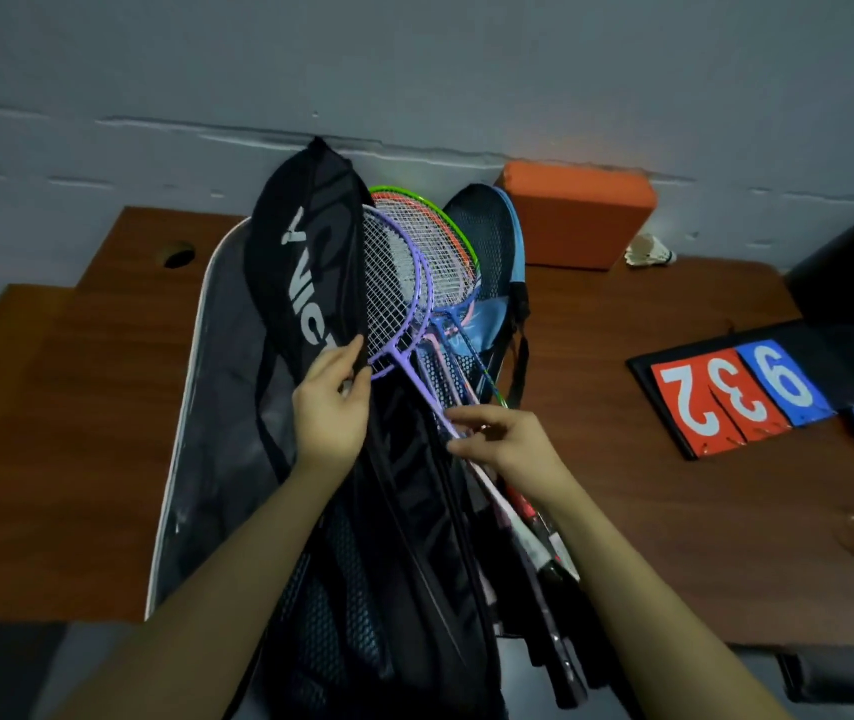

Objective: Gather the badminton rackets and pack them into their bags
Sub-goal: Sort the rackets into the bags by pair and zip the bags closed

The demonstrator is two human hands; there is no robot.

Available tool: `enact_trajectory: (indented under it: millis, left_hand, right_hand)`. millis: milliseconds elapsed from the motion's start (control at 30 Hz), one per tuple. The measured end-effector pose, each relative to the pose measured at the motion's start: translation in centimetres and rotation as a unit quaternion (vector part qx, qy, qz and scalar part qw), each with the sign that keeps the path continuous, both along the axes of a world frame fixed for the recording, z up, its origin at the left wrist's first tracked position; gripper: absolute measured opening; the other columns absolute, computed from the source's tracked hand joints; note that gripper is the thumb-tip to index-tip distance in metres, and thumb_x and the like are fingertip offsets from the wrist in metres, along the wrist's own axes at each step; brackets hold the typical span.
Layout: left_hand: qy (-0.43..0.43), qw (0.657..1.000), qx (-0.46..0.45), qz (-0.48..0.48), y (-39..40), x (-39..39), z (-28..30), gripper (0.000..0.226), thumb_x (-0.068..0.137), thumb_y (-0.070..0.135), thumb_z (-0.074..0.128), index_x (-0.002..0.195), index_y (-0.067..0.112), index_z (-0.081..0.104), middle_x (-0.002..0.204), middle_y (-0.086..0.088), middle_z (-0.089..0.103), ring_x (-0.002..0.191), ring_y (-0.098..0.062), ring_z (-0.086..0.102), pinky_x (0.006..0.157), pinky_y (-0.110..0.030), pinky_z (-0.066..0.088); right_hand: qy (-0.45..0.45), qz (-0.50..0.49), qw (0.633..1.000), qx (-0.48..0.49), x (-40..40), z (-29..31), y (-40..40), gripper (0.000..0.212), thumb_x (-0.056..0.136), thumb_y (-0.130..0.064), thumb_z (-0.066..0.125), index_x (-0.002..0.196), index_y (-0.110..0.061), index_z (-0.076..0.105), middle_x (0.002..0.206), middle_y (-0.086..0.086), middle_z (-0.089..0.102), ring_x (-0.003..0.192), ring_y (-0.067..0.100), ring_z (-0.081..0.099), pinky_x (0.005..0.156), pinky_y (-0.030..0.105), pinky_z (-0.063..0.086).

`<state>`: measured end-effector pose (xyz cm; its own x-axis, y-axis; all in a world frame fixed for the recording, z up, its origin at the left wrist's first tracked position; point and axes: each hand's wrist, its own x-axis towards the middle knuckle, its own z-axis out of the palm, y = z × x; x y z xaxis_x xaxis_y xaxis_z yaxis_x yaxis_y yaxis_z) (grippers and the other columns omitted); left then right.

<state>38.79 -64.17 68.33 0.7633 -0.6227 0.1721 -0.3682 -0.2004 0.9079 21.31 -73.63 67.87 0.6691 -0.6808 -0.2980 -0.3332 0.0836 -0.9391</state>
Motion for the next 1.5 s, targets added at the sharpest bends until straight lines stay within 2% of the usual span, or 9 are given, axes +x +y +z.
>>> enact_trajectory:
  millis: [133, 267, 533, 767, 900, 1000, 1133, 1333, 1500]
  left_hand:
    - [-0.003, 1.000, -0.016, -0.002, 2.1, 1.4, 0.2, 0.037, 0.086, 0.001, 0.060, 0.122, 0.004, 0.057, 0.102, 0.010, 0.057, 0.083, 0.019, 0.051, 0.076, -0.001, 0.038]
    - [-0.013, 1.000, -0.015, -0.007, 3.8, 3.4, 0.7, 0.036, 0.084, 0.001, 0.063, 0.119, 0.006, 0.060, 0.102, 0.010, 0.058, 0.089, 0.017, 0.053, 0.081, -0.005, 0.042]
    - [-0.033, 0.999, -0.025, -0.018, 5.4, 7.9, 0.9, 0.035, 0.083, 0.002, 0.063, 0.118, 0.008, 0.062, 0.091, -0.006, 0.062, 0.081, -0.011, 0.056, 0.072, -0.014, 0.043]
    - [-0.027, 0.998, -0.028, -0.053, 5.7, 8.8, -1.4, 0.032, 0.084, 0.000, 0.061, 0.116, 0.006, 0.063, 0.090, 0.005, 0.058, 0.075, 0.009, 0.051, 0.069, -0.005, 0.038]
    - [-0.042, 0.996, -0.027, -0.078, 5.6, 8.2, -2.4, 0.033, 0.086, 0.005, 0.057, 0.119, 0.002, 0.060, 0.096, 0.002, 0.056, 0.080, -0.002, 0.054, 0.075, -0.009, 0.042]
    - [-0.053, 0.994, 0.030, -0.092, 5.4, 7.4, -2.7, 0.039, 0.089, 0.012, 0.055, 0.128, 0.009, 0.053, 0.103, 0.001, 0.054, 0.092, -0.016, 0.056, 0.079, -0.022, 0.047]
    - [-0.202, 0.953, 0.208, -0.092, 6.2, 4.5, -3.4, 0.059, 0.087, 0.026, 0.057, 0.141, 0.015, 0.035, 0.126, -0.014, 0.046, 0.114, -0.032, 0.045, 0.090, -0.044, 0.045]
    - [-0.283, 0.915, 0.278, -0.076, 12.7, -3.9, -5.5, 0.082, 0.075, 0.047, 0.060, 0.139, 0.005, 0.033, 0.122, -0.020, 0.048, 0.105, -0.036, 0.049, 0.086, -0.045, 0.045]
    - [-0.239, 0.906, 0.346, -0.053, 17.8, -10.5, -6.4, 0.085, 0.075, 0.044, 0.065, 0.142, 0.011, 0.024, 0.120, -0.017, 0.045, 0.103, -0.036, 0.049, 0.086, -0.045, 0.046]
  right_hand:
    - [-0.008, 0.013, 0.999, -0.031, 3.5, 0.6, 1.2, 0.027, 0.077, -0.002, 0.073, 0.102, -0.012, 0.068, 0.073, 0.009, 0.061, 0.066, 0.015, 0.052, 0.068, 0.029, 0.048]
    - [-0.023, -0.022, 0.996, -0.088, 8.3, -0.1, 2.4, 0.026, 0.077, -0.002, 0.072, 0.103, -0.006, 0.067, 0.079, 0.006, 0.064, 0.064, 0.009, 0.054, 0.064, 0.015, 0.047]
    - [0.056, 0.034, 0.956, -0.285, 15.0, -2.9, 2.0, 0.031, 0.080, -0.016, 0.070, 0.110, -0.014, 0.065, 0.108, 0.004, 0.065, 0.099, 0.017, 0.059, 0.087, 0.028, 0.047]
    - [0.152, 0.145, 0.911, -0.355, 13.2, -6.8, 2.6, 0.041, 0.088, -0.039, 0.050, 0.121, -0.017, 0.061, 0.118, 0.001, 0.061, 0.105, 0.027, 0.051, 0.090, 0.028, 0.035]
    - [0.168, 0.181, 0.879, -0.409, 10.7, -6.2, 3.7, 0.047, 0.092, -0.045, 0.039, 0.129, -0.021, 0.055, 0.121, 0.000, 0.060, 0.105, 0.024, 0.048, 0.091, 0.032, 0.038]
    - [0.164, 0.166, 0.880, -0.413, 8.3, -5.5, 4.9, 0.046, 0.093, -0.042, 0.038, 0.129, -0.019, 0.055, 0.119, 0.001, 0.060, 0.103, 0.023, 0.050, 0.089, 0.032, 0.041]
    - [0.152, 0.168, 0.874, -0.430, 3.9, -4.7, 7.1, 0.042, 0.093, -0.039, 0.041, 0.127, -0.021, 0.057, 0.116, 0.000, 0.061, 0.100, 0.020, 0.052, 0.085, 0.029, 0.041]
    - [0.137, 0.205, 0.874, -0.418, -4.0, -5.8, 10.0, 0.046, 0.090, -0.048, 0.047, 0.131, -0.026, 0.053, 0.118, -0.004, 0.058, 0.105, 0.016, 0.054, 0.085, 0.033, 0.045]
    - [0.161, 0.262, 0.838, -0.450, -8.7, -6.4, 13.0, 0.066, 0.084, -0.061, 0.043, 0.142, -0.030, 0.036, 0.126, -0.002, 0.054, 0.111, 0.016, 0.052, 0.090, 0.029, 0.030]
